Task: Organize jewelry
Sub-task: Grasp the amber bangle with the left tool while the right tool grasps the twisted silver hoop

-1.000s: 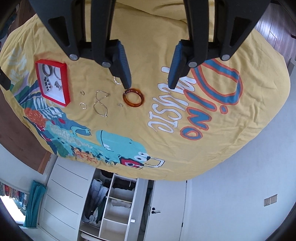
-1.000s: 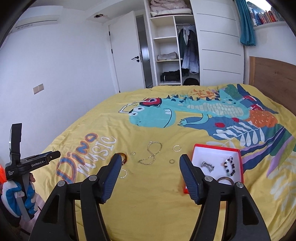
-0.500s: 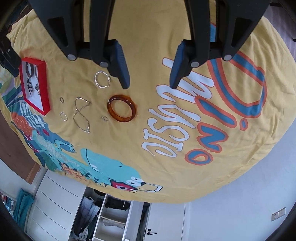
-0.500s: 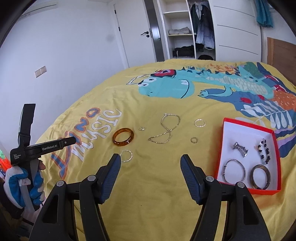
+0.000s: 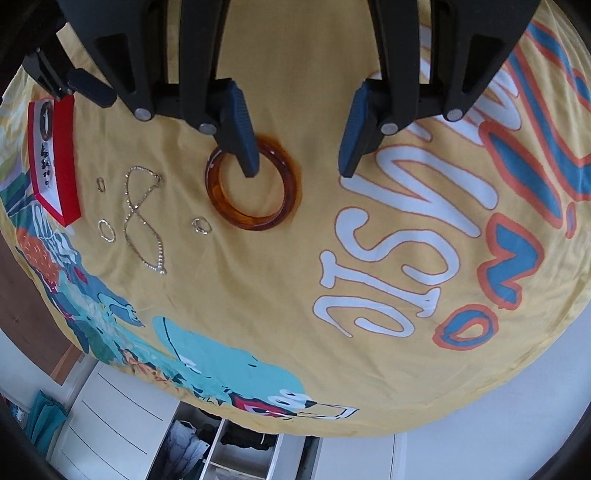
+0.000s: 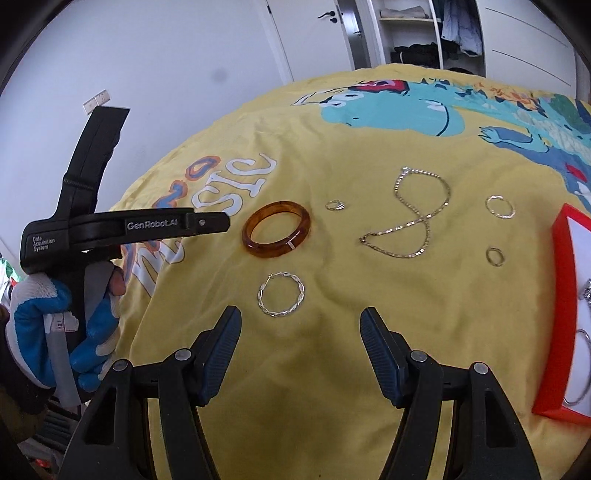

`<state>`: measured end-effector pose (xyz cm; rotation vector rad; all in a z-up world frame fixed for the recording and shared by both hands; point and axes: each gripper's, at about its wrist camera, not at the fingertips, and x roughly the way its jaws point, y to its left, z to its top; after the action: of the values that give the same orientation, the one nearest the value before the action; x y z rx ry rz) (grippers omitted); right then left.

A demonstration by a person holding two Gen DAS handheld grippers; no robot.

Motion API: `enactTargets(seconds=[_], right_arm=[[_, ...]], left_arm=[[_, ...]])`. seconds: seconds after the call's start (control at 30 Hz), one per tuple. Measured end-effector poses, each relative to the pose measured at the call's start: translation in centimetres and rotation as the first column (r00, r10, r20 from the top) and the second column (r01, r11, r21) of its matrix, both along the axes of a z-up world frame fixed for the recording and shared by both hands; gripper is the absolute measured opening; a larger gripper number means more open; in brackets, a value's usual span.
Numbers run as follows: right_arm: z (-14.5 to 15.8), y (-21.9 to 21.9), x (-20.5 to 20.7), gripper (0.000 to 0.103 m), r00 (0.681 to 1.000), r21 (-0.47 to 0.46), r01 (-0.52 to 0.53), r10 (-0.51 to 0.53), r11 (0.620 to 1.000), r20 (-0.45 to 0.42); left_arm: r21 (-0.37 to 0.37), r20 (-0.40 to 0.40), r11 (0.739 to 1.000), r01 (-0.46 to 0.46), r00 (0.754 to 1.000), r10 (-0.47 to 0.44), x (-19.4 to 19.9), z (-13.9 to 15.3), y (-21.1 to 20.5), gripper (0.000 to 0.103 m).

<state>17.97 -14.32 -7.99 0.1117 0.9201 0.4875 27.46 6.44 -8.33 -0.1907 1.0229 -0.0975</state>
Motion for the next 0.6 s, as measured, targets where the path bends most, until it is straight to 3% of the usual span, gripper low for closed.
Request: enactTargets(seconds=[0.27, 0.47, 0.5, 0.6], right_arm=[[-3.0, 2.9, 2.7, 0.066, 0.998, -0.007, -0.055, 0.054, 0.998, -0.037], [-4.1, 3.8, 3.5, 0.051, 0.997, -0.03, -0.063, 0.061, 0.998, -0.048], [-4.1, 4.0, 3.6, 0.043, 0.997, -0.035, -0.065, 0.063, 0.997, -0.048], [-4.0, 3.9, 3.6, 0.04, 0.996, -0.033, -0.075, 0.073, 0.997, -0.051]], left_arm=[[0.035, -0.061, 0.999, 0.013, 0.998, -0.011, 3.2, -3.5, -0.7, 0.041], [0.088, -0.041, 0.996, 0.031, 0.999, -0.027, 3.2, -3.8, -1.1, 0.02], [0.094, -0.041, 0.995, 0.032, 0.999, -0.028, 3.2, -3.8, -1.1, 0.013], [0.106, -0.035, 0.994, 0.026, 0.999, -0.023, 3.1, -3.4, -1.1, 0.01]])
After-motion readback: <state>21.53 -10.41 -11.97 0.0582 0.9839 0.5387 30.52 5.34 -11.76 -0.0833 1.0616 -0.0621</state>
